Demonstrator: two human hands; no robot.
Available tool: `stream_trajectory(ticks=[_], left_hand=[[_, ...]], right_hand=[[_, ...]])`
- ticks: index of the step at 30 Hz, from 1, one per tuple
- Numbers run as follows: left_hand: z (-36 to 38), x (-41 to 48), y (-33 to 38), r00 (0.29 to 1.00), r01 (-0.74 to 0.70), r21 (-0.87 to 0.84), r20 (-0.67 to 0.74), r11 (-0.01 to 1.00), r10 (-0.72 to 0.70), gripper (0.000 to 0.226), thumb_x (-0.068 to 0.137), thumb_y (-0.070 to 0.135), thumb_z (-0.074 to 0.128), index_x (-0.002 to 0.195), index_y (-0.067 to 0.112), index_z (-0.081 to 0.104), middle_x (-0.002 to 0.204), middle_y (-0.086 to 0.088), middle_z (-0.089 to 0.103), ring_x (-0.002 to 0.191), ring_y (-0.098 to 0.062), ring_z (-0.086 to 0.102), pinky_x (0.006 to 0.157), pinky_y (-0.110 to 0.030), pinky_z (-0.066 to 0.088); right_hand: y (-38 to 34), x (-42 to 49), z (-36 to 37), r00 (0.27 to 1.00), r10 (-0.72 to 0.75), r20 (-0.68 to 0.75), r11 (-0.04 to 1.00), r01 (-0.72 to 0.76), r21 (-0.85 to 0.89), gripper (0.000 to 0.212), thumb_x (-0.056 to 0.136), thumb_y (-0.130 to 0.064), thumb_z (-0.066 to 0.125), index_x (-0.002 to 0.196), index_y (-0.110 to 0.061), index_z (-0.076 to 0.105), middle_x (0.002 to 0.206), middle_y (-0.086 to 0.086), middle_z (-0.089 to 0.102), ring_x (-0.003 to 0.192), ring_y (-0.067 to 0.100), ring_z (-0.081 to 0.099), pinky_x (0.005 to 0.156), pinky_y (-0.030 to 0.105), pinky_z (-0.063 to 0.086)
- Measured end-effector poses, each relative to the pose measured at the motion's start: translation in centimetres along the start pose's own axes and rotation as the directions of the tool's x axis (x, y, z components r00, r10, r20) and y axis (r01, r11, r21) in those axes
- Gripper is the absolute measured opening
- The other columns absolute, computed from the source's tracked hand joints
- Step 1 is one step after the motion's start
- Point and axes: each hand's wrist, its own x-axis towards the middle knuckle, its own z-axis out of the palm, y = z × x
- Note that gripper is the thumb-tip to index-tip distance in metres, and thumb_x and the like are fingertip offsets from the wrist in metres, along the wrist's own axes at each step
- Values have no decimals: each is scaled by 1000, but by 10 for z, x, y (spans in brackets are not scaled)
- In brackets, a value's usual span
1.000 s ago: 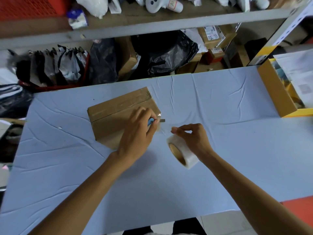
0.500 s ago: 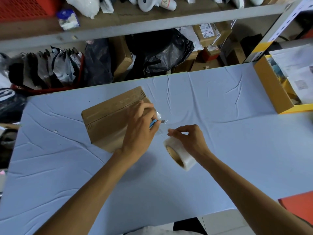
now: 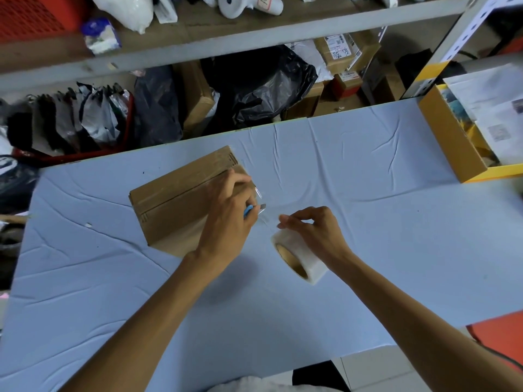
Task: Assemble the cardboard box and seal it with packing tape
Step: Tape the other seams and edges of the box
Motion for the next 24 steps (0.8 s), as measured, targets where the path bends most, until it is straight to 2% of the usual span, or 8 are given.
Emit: stream_trajectory(ticks=[3, 7, 8, 10, 13, 15, 18, 24], left_hand=[[4, 3, 0, 1000, 3, 25, 9, 1000, -3, 23, 83, 1, 68, 70, 9, 50, 130, -6, 45, 123, -21, 45, 93, -24, 47], [7, 8, 0, 995, 19, 32, 102, 999, -22, 33, 81, 2, 69, 61, 15, 48, 138, -3, 36, 139, -24, 30, 102, -50, 42], [6, 8, 1, 993, 23, 18, 112, 1000, -25, 29, 82, 4, 69, 62, 14, 51, 139, -2, 35, 139, -22, 30, 103, -46, 41], [4, 10, 2, 994, 27, 11, 109, 1000, -28, 19, 84, 7, 68, 69, 8, 57, 140, -3, 37, 133, -18, 37, 100, -25, 40], [-3, 10, 3, 994, 44, 7, 95, 999, -45, 16, 85, 7, 68, 72, 6, 58, 136, -4, 44, 128, -14, 42, 90, -1, 24], [-8, 14, 0, 995, 57, -11, 83, 998, -56, 16, 84, 7, 69, 71, 7, 58, 131, -3, 48, 118, -9, 46, 83, 7, 21], [-15, 21, -2, 992, 59, -20, 117, 998, -56, 12, 82, 14, 72, 75, 7, 65, 127, 0, 51, 114, -8, 50, 82, -4, 30], [-27, 17, -1, 971, 12, -16, 238, 1000, -8, 14, 81, 30, 73, 73, 24, 63, 132, 10, 51, 132, -9, 39, 98, -24, 32]], right_hand=[[-2, 0, 1, 1000, -5, 1, 1000, 5, 29, 22, 83, -42, 69, 74, -24, 78, 87, -2, 68, 76, 13, 61, 59, 20, 42], [-2, -2, 0, 999, -38, 28, 999, 37, 37, 19, 82, -40, 71, 66, -30, 75, 91, -2, 70, 82, 15, 64, 64, 24, 45], [0, -3, -1, 999, -41, 35, 999, 40, 32, 19, 82, -40, 71, 65, -32, 74, 92, -2, 70, 82, 16, 64, 65, 26, 45], [4, -3, -3, 999, -28, 29, 999, 27, 22, 18, 82, -39, 71, 67, -30, 76, 90, -1, 69, 80, 17, 64, 64, 26, 45], [11, -2, -8, 1000, -4, 16, 1000, 4, 27, 17, 81, -38, 72, 70, -27, 77, 90, -2, 71, 80, 15, 65, 63, 22, 45], [19, -3, -13, 1000, 17, 22, 1000, -17, -1, 15, 80, -36, 73, 68, -27, 77, 90, -3, 72, 82, 14, 67, 62, 21, 45], [36, -5, -22, 998, 55, 7, 998, -54, -24, 15, 79, -37, 74, 68, -28, 76, 92, -4, 72, 84, 15, 67, 63, 24, 46], [48, -3, -23, 999, 45, -23, 999, -45, 3, 12, 79, -36, 76, 78, -24, 76, 93, -11, 69, 80, 11, 66, 62, 20, 45]])
